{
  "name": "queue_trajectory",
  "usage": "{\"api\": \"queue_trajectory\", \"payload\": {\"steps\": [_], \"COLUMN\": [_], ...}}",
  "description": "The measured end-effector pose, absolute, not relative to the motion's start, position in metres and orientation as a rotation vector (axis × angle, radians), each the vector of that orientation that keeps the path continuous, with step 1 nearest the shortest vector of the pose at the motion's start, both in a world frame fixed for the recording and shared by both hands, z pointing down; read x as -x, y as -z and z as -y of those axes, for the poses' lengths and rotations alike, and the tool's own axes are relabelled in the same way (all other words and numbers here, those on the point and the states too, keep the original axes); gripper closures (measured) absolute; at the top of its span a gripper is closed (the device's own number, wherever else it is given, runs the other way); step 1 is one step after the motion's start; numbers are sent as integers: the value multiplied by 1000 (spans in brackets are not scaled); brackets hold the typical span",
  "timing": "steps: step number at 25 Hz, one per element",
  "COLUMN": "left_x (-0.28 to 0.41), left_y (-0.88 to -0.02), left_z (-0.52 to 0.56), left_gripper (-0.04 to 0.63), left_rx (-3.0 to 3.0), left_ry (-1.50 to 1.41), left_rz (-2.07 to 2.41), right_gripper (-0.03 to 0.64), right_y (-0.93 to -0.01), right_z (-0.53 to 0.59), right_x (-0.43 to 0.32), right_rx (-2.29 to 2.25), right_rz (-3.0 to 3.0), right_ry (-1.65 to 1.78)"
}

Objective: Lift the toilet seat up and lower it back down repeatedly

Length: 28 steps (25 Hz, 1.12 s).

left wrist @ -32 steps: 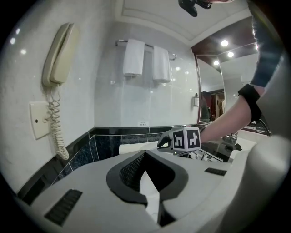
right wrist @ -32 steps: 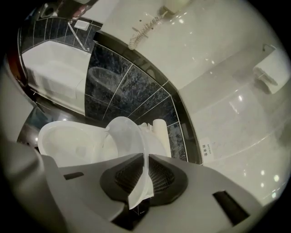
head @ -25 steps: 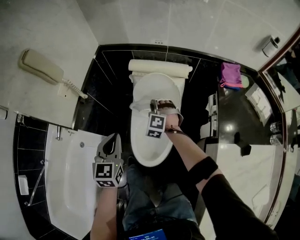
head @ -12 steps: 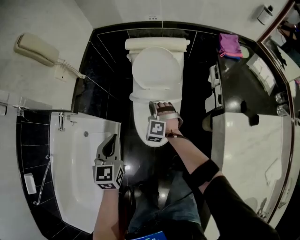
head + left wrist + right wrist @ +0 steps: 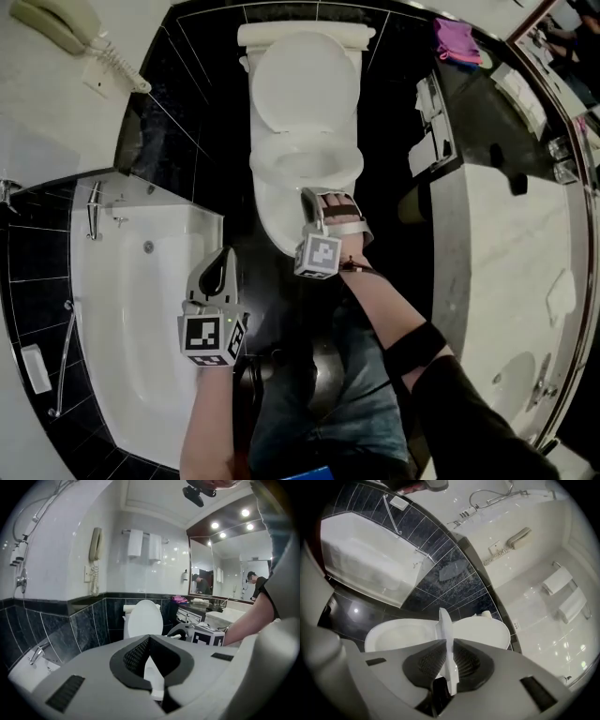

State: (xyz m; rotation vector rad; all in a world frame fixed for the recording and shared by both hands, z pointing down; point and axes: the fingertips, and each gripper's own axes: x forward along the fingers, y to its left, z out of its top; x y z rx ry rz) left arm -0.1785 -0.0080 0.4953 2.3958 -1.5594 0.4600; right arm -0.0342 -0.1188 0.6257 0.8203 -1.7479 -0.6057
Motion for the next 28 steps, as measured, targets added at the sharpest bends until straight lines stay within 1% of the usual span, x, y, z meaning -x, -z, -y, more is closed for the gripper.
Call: {"api": "queue_trajectory", "payload": {"steps": [12,20,28], "left_x": [180,177,184], "left_y": [-599,-645,-699], "left_z": [-17,-12,-19], "left_gripper": [594,595,595], "left_rx": [-2395,-2426,-2417], "left_ry": [-455,-461,-487], "left_rz": [1498,1490,1485], "right_gripper": [553,554,561], "right_y": [-705,-793,-876], "right_z": [48,5,-12], "right_x": [46,50,51], "right_rx": [-843,-838,-814], "right_rz": [1765,1801,1794], "right_ry": [668,599,520]}}
